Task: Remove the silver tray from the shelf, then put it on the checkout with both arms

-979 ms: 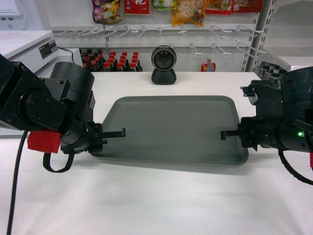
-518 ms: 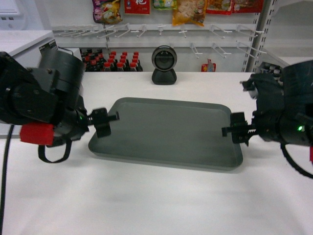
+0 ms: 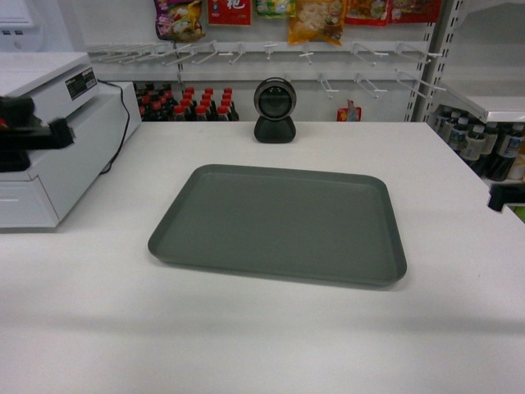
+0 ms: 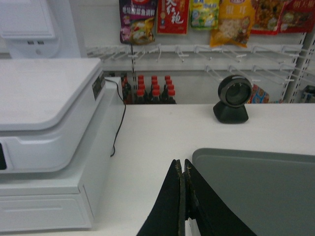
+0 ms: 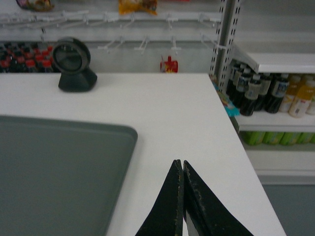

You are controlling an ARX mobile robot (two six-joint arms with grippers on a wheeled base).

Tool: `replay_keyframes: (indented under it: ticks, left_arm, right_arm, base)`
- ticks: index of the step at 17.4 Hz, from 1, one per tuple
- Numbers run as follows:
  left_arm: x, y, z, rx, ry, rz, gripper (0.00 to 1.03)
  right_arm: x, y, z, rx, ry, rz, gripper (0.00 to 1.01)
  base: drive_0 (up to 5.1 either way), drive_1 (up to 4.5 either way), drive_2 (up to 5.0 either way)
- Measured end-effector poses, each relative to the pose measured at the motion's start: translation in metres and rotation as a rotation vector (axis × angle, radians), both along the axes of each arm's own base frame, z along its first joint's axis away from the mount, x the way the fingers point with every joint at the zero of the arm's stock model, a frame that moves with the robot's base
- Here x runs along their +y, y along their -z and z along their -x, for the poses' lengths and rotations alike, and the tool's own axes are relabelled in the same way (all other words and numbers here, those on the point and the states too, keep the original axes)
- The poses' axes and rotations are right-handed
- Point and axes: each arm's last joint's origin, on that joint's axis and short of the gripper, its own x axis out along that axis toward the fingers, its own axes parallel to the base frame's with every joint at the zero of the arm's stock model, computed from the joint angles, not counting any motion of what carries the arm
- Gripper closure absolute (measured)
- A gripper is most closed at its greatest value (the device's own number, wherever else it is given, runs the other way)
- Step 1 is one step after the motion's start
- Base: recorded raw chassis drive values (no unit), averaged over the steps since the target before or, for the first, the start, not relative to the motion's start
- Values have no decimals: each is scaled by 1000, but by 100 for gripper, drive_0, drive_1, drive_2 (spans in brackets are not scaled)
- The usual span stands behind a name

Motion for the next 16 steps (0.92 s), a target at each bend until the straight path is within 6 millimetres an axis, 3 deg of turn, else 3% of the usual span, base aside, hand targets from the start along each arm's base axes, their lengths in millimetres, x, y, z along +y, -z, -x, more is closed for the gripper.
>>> replay_keyframes:
  ticks: [2, 4, 7, 16]
  left_arm:
    - [5, -2, 24, -6, 8, -5, 102]
    - [11, 6, 47, 34, 0, -8, 102]
    - [23, 1, 75, 14, 6, -6, 102]
    - [26, 1, 129, 19, 0, -6, 102]
  right_arm:
    - [-5, 5, 30, 60, 2, 3, 98]
    - [-10, -11, 50, 1, 4, -2, 98]
    - [-21, -21, 82, -45, 6, -6, 98]
    - [-20, -44, 139, -69, -1, -6, 98]
  base:
    - [0, 0, 0]
    - [0, 0, 0]
    - [0, 0, 0]
    - [0, 0, 0]
